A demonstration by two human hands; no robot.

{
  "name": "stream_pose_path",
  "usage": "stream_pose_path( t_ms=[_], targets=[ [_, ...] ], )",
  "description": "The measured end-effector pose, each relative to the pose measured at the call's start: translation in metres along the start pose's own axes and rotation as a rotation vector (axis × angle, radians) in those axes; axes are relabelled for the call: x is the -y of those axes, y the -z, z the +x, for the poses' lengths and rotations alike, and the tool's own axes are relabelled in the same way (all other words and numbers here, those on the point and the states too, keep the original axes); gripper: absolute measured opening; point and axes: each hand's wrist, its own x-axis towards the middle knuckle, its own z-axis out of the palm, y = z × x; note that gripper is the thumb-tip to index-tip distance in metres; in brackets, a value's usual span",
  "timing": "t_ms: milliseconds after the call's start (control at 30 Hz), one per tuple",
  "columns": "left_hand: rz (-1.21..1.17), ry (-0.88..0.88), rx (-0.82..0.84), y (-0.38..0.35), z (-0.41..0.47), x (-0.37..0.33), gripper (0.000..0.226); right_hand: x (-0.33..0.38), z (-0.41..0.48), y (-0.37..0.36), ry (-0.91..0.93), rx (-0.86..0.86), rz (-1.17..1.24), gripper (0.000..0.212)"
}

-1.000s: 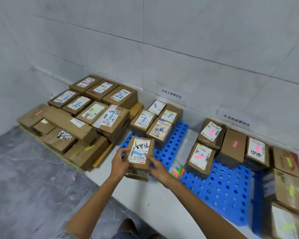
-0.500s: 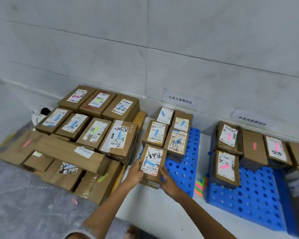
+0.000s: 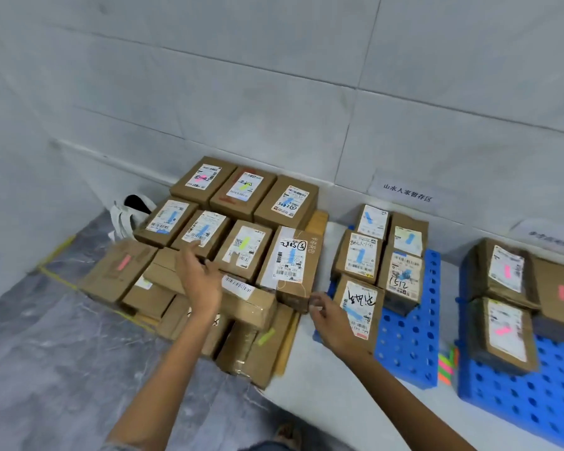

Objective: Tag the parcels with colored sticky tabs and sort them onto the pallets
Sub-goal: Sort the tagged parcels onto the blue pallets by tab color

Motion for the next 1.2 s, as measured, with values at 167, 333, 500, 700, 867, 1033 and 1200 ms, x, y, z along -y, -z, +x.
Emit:
stream_pose_path(
  t_ms=[167, 333, 500, 700, 867, 1033, 1200],
  targets=[
    [0.288, 0.219, 0.059, 0.040, 0.042, 0.079, 0.055, 0.035, 0.017, -0.058, -0.331, 0.196, 0.244, 0.038],
    [0.305, 0.332, 0.106, 0.059, 0.055, 0.092, 0.064, 0.042, 0.022, -0.084, -0.456, 0.135, 0.440, 0.035],
    [0.172, 0.498, 0.173, 0.077, 0.069, 0.091, 0.044, 0.037, 0.025, -0.071, -0.383, -0.061, 0.600, 0.027],
    [-0.304, 0.499, 0.171, 0.072, 0.064, 0.050, 0.069, 0.041, 0.023, -0.023, -0.173, -0.279, 0.742, 0.025],
    [-0.527, 0.612, 0.308, 0.041, 0.068, 0.017, 0.073, 0.035, 0.014, 0.031, -0.088, -0.365, 0.838, 0.019],
    [-0.657, 0.613, 0.437, -0.011, 0.051, -0.022, 0.048, 0.011, -0.006, 0.075, -0.066, -0.472, 0.860, 0.033],
    [-0.716, 0.537, 0.555, -0.078, 0.001, -0.092, 0.028, -0.022, -0.037, 0.127, -0.150, -0.642, 0.875, 0.040]
  ],
)
